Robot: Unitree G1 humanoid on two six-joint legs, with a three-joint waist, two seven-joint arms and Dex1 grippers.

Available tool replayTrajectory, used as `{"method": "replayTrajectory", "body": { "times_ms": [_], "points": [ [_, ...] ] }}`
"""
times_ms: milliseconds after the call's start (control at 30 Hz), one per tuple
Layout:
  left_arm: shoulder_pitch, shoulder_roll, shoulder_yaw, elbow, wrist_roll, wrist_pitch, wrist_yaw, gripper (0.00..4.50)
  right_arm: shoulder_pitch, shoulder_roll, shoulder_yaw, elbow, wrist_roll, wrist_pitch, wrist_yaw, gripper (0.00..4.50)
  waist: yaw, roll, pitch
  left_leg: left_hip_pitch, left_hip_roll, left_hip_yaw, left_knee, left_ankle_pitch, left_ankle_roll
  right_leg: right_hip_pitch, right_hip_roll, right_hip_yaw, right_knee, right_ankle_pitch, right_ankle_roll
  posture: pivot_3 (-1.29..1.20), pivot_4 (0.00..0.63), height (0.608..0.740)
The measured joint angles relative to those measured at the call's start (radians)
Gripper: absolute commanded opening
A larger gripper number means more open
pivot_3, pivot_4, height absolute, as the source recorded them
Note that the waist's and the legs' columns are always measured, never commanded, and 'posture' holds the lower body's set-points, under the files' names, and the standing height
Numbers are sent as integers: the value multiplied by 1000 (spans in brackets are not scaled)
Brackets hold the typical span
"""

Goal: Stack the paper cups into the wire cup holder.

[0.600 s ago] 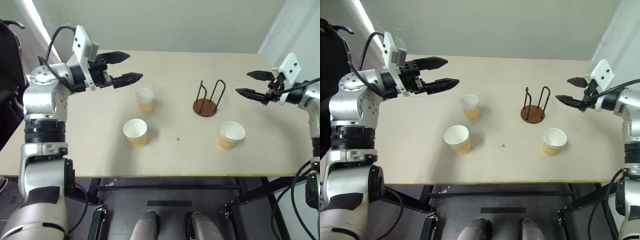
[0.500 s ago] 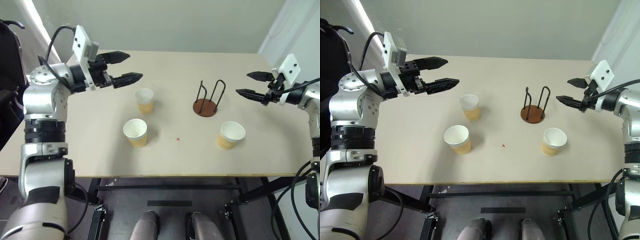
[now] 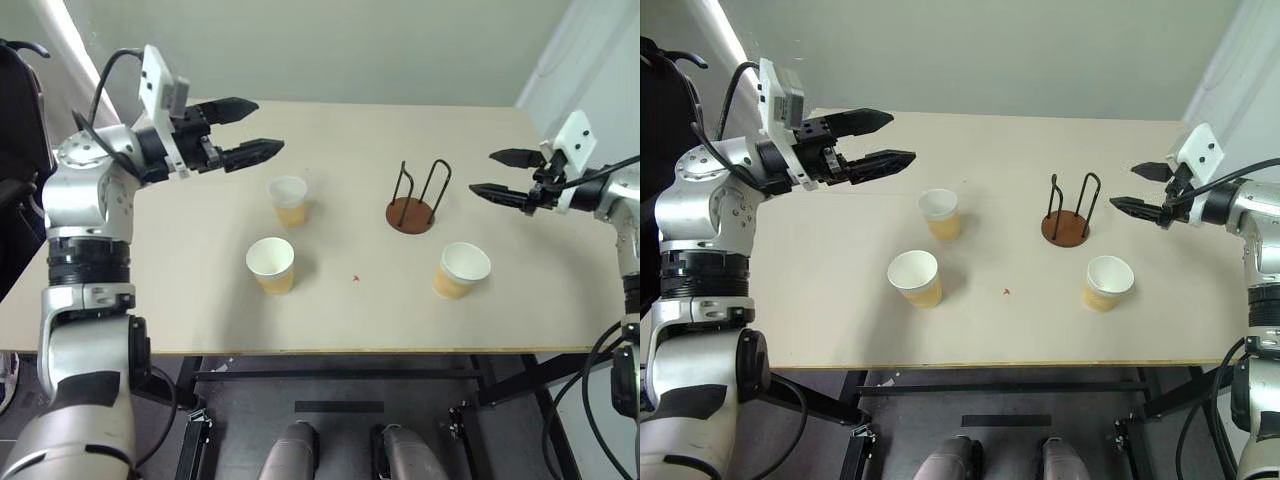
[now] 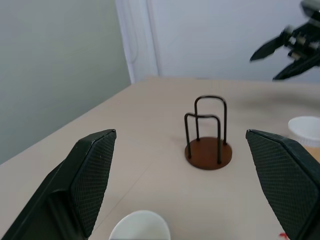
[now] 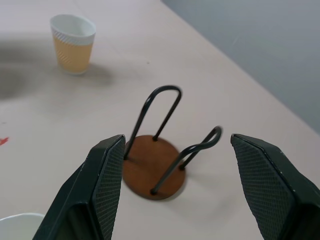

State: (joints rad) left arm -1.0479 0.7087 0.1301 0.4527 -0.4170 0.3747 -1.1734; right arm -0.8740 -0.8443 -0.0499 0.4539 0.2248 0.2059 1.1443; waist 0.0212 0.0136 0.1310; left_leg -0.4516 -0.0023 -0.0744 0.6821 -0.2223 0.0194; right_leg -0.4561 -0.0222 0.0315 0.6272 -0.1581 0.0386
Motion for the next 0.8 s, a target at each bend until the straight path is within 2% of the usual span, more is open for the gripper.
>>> {"method": "replayTrajectory", "body": {
  "times_ms": [367, 600, 800],
  "points": [
    [-1, 2, 20, -34, -86, 94, -53, 4459, 5, 39, 56, -18, -19, 72, 5, 3397, -1, 0, 0, 0, 0, 0, 0, 0, 0, 0, 0, 0, 0, 0, 0, 0, 150, 740],
    [-1, 78, -30, -40, -69, 133, -148, 4459, -52, 70, 76, 43, -51, 90, 11, 3397, -5, 0, 0, 0, 0, 0, 0, 0, 0, 0, 0, 0, 0, -1, -1, 0, 150, 740],
    [-6, 95, -39, -20, -51, 132, -177, 4459, -106, 114, 107, 147, -96, 68, -7, 3397, -6, 0, 0, 0, 0, 0, 0, 0, 0, -1, 0, 0, 0, -2, -4, 0, 150, 740]
  ]
}}
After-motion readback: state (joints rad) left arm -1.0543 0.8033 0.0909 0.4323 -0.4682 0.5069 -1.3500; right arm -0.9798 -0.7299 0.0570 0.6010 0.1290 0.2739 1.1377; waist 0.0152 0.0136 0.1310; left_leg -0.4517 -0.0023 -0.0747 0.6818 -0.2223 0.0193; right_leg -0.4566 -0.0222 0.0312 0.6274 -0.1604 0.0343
